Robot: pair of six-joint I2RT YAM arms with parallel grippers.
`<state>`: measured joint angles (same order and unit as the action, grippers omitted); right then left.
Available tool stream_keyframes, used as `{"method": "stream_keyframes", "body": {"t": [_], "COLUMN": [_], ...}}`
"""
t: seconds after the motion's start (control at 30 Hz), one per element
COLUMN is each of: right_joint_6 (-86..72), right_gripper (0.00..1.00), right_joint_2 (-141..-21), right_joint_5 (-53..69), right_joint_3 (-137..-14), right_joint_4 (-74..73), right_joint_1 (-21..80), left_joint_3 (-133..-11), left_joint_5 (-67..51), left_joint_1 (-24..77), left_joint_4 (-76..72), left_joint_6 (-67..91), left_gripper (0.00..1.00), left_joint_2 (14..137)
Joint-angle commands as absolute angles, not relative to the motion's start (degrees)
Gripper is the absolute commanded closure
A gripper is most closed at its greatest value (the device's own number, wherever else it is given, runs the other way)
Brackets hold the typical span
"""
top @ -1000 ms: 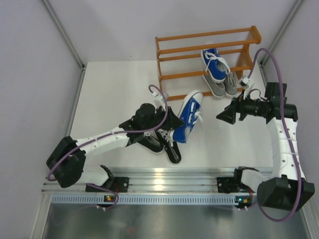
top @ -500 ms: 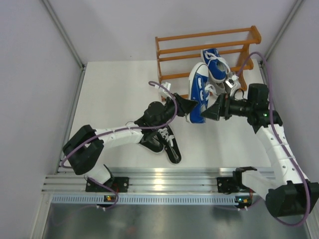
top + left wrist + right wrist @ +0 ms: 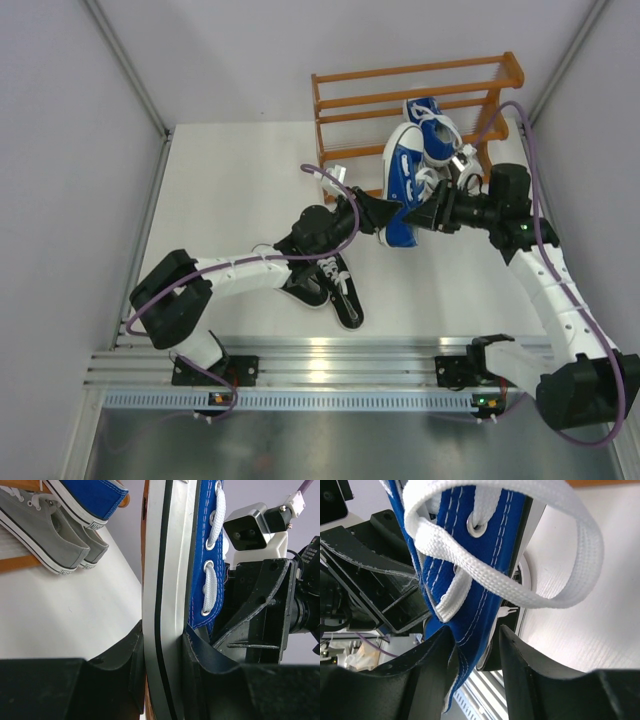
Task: Place and organize the shoes onto the shoe shelf
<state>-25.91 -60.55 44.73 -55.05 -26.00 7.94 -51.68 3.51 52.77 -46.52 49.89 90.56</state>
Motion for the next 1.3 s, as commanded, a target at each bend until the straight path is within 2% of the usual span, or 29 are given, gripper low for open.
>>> {"method": "stream_keyframes", "body": {"t": [0.0,0.23,0.43,0.7,0.93,1.03,1.1,1.23,1.27], "right_joint_6": [-27.1,-26.2,-23.3,-22.3,-20.7,-22.1,-22.3,-21.0,-20.8], "right_gripper": [0.58,0.6,0.66,0.66,0.49,0.49,0.57,1.0,1.0], "right_joint_2": [-59.9,-59.2,-58.4,-56.5,-57.1,-58.4,-59.3,-59.7,-59.8], "right_joint_5": [44.9,44.3,42.2,39.2,37.6,36.7,35.6,35.2,35.3], "right_joint_3": [-55.2,-56.2,-57.0,-58.0,-57.7,-57.1,-57.5,-59.1,-59.1], "right_joint_4": [-23.0,-23.0,-24.8,-26.3,-27.2,-26.7,-26.6,-26.6,-26.5], "right_joint_1": [7.0,5.8,5.3,4.7,6.0,7.4,7.5,7.4,7.3], "left_joint_3": [-54.5,-53.9,-53.9,-54.6,-57.3,-59.0,-59.8,-61.3,-61.4], "left_joint_5": [4.0,4.4,4.3,4.3,3.7,4.5,4.6,5.0,5.1], "left_joint_1": [53.1,53.1,53.1,53.1,53.1,53.3,53.6,54.1,54.1], "left_joint_4": [-59.7,-61.7,-62.4,-63.6,-64.4,-64.4,-64.4,-64.5,-64.5], "left_joint_6": [51.0,51.1,51.1,51.2,51.6,52.1,52.3,52.4,52.6], "left_gripper": [1.0,1.0,1.0,1.0,1.0,1.0,1.0,1.0,1.0], "left_joint_2": [89.6,89.4,89.2,89.6,91.6,92.7,93.4,94.0,94.0]}}
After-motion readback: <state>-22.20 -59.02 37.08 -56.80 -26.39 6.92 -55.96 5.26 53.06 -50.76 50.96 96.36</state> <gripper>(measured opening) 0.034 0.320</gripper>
